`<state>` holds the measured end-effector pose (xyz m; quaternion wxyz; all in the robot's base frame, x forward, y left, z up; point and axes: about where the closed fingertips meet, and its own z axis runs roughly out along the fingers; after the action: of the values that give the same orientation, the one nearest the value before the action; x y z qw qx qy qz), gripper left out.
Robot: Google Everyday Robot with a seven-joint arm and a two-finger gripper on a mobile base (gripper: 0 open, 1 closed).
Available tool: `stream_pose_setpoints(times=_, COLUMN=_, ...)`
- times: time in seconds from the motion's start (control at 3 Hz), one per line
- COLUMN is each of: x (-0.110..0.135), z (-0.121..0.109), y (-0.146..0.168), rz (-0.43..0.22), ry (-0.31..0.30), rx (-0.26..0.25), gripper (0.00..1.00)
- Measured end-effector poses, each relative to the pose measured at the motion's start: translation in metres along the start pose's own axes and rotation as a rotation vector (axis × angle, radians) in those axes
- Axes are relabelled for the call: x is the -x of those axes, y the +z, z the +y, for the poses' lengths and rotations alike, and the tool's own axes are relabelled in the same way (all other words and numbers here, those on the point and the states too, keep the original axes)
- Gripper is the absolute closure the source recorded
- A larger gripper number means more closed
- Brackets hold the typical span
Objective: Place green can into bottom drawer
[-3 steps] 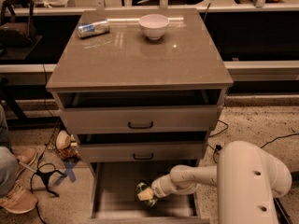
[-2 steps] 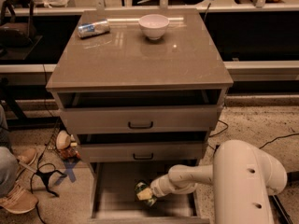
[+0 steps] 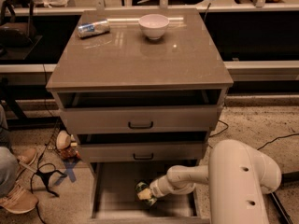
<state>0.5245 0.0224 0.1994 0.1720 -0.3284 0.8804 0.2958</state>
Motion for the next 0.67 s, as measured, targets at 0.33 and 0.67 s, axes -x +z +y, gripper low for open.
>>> stream_pose_setpoints(times=0.33, x=-0.004, z=-0.003, y=0.000, rz=0.001, ry=0.016, rx=-0.005, gripper=0.05)
stream_pose_setpoints(times=0.67, x=-0.009, z=-0.010, y=-0.016, rz=-0.025, ry=0.047, rx=-0.009, gripper=0.00)
